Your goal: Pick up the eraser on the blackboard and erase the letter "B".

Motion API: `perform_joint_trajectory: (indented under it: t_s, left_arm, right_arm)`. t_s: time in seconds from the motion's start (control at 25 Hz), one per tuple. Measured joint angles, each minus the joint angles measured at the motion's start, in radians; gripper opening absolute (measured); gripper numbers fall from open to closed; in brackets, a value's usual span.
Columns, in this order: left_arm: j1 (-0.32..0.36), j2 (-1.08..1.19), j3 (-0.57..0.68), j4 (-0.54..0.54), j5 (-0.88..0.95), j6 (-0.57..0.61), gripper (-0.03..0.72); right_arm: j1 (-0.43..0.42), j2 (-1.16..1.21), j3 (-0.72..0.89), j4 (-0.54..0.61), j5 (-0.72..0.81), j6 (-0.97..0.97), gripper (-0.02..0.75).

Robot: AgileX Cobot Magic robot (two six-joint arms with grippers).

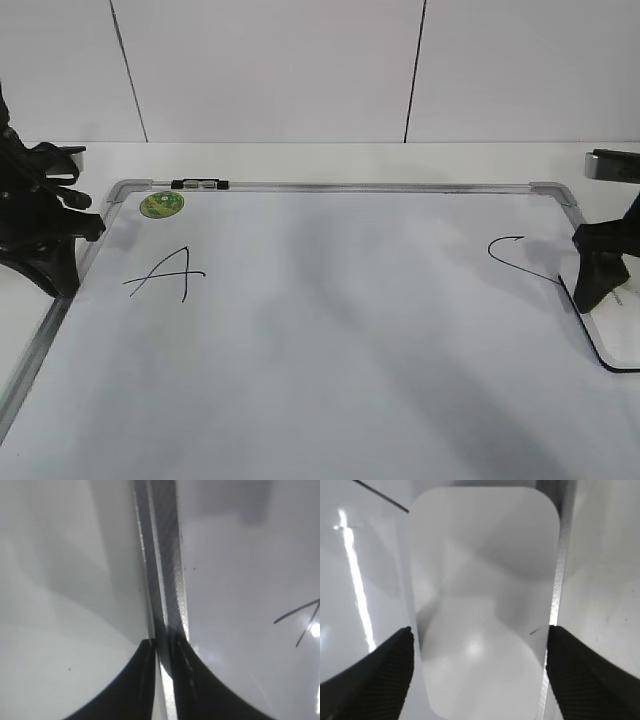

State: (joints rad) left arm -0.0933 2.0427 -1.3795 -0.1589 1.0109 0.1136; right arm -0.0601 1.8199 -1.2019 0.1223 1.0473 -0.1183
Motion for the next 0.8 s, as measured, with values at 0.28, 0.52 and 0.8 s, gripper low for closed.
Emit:
perform_joint_trajectory:
  t_s: [0.28,0.52,0.8]
  left_arm:
    - [0.0,0.0,0.0,0.0,0.0,0.0,0.092]
    - [0.0,0.0,0.0,0.006,-0.002,0.0,0.188]
    - [0.0,-0.012,0.002,0.028,-0.016,0.0,0.294]
  right_arm:
    - [0.0,-0.031,-0.081,0.0,0.143,0.007,0.623]
    - [0.0,-0.049,-0.109,0.0,0.16,0.027,0.607]
    - [0.0,-0.051,-0.109,0.0,0.163,0.044,0.594]
